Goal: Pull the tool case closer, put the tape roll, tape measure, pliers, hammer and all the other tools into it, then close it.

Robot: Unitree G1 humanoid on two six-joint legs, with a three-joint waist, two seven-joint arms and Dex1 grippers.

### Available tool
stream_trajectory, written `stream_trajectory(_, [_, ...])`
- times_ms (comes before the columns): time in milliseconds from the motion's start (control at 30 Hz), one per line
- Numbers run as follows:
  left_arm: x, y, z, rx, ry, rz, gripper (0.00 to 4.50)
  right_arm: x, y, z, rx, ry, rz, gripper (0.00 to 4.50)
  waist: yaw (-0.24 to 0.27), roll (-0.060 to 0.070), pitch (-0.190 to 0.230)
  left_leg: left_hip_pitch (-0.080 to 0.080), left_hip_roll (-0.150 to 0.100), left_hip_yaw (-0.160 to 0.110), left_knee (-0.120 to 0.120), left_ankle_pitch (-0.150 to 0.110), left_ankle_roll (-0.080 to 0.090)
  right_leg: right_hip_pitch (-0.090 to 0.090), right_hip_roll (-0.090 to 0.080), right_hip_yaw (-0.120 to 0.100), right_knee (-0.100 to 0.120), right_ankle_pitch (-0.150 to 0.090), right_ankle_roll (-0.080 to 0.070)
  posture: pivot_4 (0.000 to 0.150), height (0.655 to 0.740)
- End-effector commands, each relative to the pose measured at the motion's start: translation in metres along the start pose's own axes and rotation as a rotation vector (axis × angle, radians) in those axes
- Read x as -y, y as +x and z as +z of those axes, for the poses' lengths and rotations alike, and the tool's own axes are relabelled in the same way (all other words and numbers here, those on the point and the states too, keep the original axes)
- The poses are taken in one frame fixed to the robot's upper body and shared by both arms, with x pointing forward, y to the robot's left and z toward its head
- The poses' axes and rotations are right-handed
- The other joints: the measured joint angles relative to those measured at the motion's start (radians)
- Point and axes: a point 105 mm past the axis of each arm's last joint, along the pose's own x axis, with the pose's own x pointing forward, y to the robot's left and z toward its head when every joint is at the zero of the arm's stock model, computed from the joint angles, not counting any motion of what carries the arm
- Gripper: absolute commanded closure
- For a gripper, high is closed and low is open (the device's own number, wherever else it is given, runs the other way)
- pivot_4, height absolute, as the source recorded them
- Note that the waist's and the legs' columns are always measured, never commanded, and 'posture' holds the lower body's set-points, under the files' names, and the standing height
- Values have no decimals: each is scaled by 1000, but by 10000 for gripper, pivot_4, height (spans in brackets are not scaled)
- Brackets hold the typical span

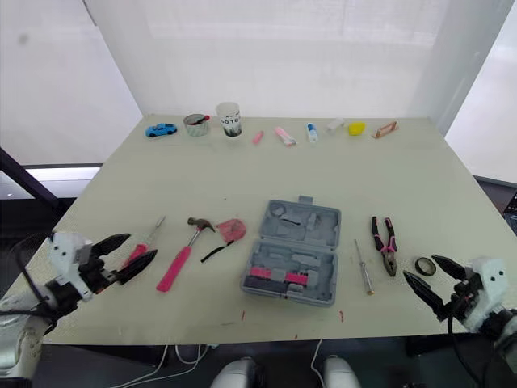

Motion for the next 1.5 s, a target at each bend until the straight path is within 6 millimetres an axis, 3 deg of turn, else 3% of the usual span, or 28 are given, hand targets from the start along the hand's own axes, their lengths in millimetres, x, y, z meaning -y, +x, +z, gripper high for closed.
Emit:
stream_trajectory(33, [3, 21, 16, 18, 67, -68, 0, -7, 14, 17, 32, -45, 48, 1054, 0, 0, 0, 0, 0, 0, 0, 0, 0, 0, 0, 0, 0, 0, 0, 1500, 7400])
stream_trajectory(267, [20, 75, 33, 43, 89, -245, 0, -7, 55, 19, -52, -125, 154, 1054, 0, -1, 1, -1, -6, -1, 2, 0, 0, 1, 1, -1, 0, 1, 2, 1500, 7400])
stream_trajectory(433, [30, 99, 39, 41, 119, -370, 0, -12, 81, 19, -94, -194, 232, 1054, -1, -1, 1, -2, -6, -2, 2, 0, 0, 1, 1, -1, 0, 3, 5, 1500, 7400])
stream_trajectory(500, [34, 108, 38, 28, 155, -421, 0, -16, 89, 15, -129, -232, 279, 8612, -1, -1, 1, -2, -6, -2, 2, 0, 0, 1, 2, -1, 0, 3, 5, 1500, 7400])
stream_trajectory(533, [35, 112, 36, 21, 163, -437, 5494, -16, 92, 13, -144, -250, 293, 14935, -1, -1, 1, -2, -6, -2, 2, 0, 0, 1, 2, -1, 0, 3, 5, 1500, 7400])
stream_trajectory(567, [36, 115, 35, 14, 168, -453, 7249, -16, 94, 12, -155, -267, 302, 18878, -1, -1, 1, -2, -7, -2, 2, 0, 0, 1, 2, -1, 0, 3, 5, 1500, 7400])
stream_trajectory(733, [45, 131, 26, -39, 163, -538, 31875, -21, 116, 7, -216, -392, 369, 44503, -2, -1, 1, -3, -7, -3, 2, 0, 0, 1, 2, -1, 0, 3, 5, 1500, 7400])
stream_trajectory(767, [47, 135, 24, -47, 167, -549, 35523, -23, 120, 6, -223, -408, 377, 45000, -2, -1, 1, -3, -7, -3, 2, 0, 0, 1, 2, -1, 0, 3, 5, 1500, 7400])
stream_trajectory(800, [49, 138, 23, -56, 176, -558, 42524, -25, 124, 5, -228, -418, 381, 45000, -2, -1, 1, -3, -7, -3, 2, 0, 0, 1, 2, -2, 0, 3, 6, 1500, 7400])
stream_trajectory(833, [51, 141, 22, -65, 185, -567, 44818, -26, 128, 4, -234, -425, 384, 45000, -2, -1, 1, -3, -7, -3, 2, 0, 0, 1, 2, -2, 0, 3, 6, 1500, 7400])
stream_trajectory(1200, [66, 164, 12, -174, 254, -630, 44818, -35, 145, -11, -332, -481, 448, 45000, -2, -1, 1, -6, -7, -5, 3, 0, 0, -1, 2, -3, 0, 3, 6, 1500, 7400])
stream_trajectory(1500, [66, 163, 7, -231, 268, -655, 44818, -43, 156, -16, -343, -506, 471, 45000, -2, -1, 1, -17, -7, -10, 7, 0, 0, -7, 2, -8, 1, 4, 7, 1500, 7400])
